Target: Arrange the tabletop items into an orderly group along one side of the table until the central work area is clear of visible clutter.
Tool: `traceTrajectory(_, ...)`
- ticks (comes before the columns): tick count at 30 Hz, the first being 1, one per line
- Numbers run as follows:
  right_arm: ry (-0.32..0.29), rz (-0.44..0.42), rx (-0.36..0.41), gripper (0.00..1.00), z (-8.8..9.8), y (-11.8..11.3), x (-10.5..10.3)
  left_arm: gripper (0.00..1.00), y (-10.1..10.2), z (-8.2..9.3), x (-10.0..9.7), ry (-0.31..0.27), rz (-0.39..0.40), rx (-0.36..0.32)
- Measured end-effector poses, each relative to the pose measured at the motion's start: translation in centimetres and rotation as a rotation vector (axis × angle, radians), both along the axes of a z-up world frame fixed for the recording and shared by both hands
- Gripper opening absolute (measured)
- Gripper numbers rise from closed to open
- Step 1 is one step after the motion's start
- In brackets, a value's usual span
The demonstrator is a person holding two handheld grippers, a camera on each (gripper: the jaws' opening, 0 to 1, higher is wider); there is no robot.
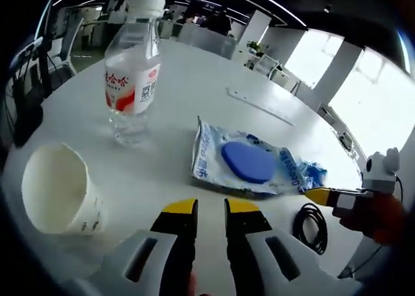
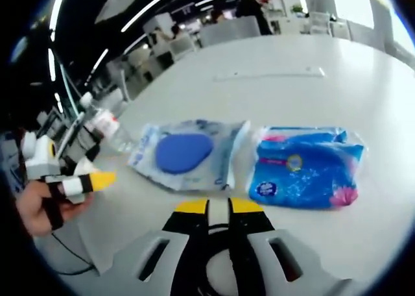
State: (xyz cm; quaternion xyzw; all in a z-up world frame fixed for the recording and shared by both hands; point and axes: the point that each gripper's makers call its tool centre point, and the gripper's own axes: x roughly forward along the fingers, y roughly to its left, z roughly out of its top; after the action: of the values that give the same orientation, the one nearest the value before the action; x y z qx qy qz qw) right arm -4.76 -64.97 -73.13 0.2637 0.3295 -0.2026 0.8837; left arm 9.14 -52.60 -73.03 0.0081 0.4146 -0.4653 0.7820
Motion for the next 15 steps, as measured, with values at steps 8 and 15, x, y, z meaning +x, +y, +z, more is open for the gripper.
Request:
traceTrajectory(8,-0.006,-0.019,0.004,0.09,0.1,-0.1,-0.9,0.14,1.7,1.0,-1.2,-0.022,-0.042,0.009)
traceTrajectory(15,-0.009,-0.038,0.022,0.09,0.0,0.4,-1.6,0.14,2.9,1.8,-1.7,-0.056,-0.095,0.022)
